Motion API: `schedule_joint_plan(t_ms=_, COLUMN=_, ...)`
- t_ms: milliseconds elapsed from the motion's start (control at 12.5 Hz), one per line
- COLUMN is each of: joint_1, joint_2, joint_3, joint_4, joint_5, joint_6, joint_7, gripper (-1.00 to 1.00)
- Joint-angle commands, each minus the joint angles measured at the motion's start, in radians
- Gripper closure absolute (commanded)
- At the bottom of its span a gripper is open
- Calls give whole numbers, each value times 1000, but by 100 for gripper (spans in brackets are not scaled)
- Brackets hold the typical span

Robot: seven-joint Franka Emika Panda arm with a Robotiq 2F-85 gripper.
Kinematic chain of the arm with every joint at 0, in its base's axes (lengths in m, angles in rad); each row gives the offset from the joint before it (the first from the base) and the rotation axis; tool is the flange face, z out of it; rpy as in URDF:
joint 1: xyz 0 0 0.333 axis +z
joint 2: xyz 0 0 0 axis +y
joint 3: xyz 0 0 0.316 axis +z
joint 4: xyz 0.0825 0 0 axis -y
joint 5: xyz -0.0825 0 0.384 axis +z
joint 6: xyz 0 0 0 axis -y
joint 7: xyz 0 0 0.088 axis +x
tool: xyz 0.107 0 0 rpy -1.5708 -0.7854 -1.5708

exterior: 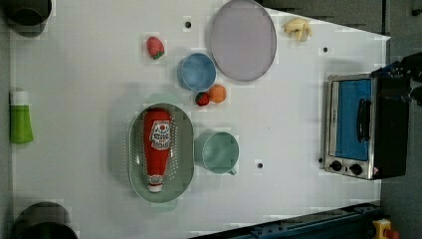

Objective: Pick ketchup from strainer and place it on the table

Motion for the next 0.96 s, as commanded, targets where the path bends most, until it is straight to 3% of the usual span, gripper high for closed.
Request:
schedule_joint_plan(t_ms=80, joint_1=-91, joint_2=-214, joint_3=65, joint_4=-74, joint_5=0, joint_6=-178, joint_7=-12, gripper=-58)
schedule_joint_plan(t_ms=240, joint_1=-82, joint_2=-205, joint_3=87, joint_4=-74, joint_5=12, joint_6=-160, joint_7=-12, gripper=-99)
schedule_joint_plan(t_ms=560, joint_1=-39, joint_2=-141, joint_3=221, joint_4=-74, joint_5=13, joint_6=-76, joint_7=-12, gripper=-100)
schedule_joint_plan(t_ms=960, joint_1=8, joint_2=-32, joint_3=473, joint_4=-75, joint_5=8, joint_6=-6, joint_7=1, gripper=-100)
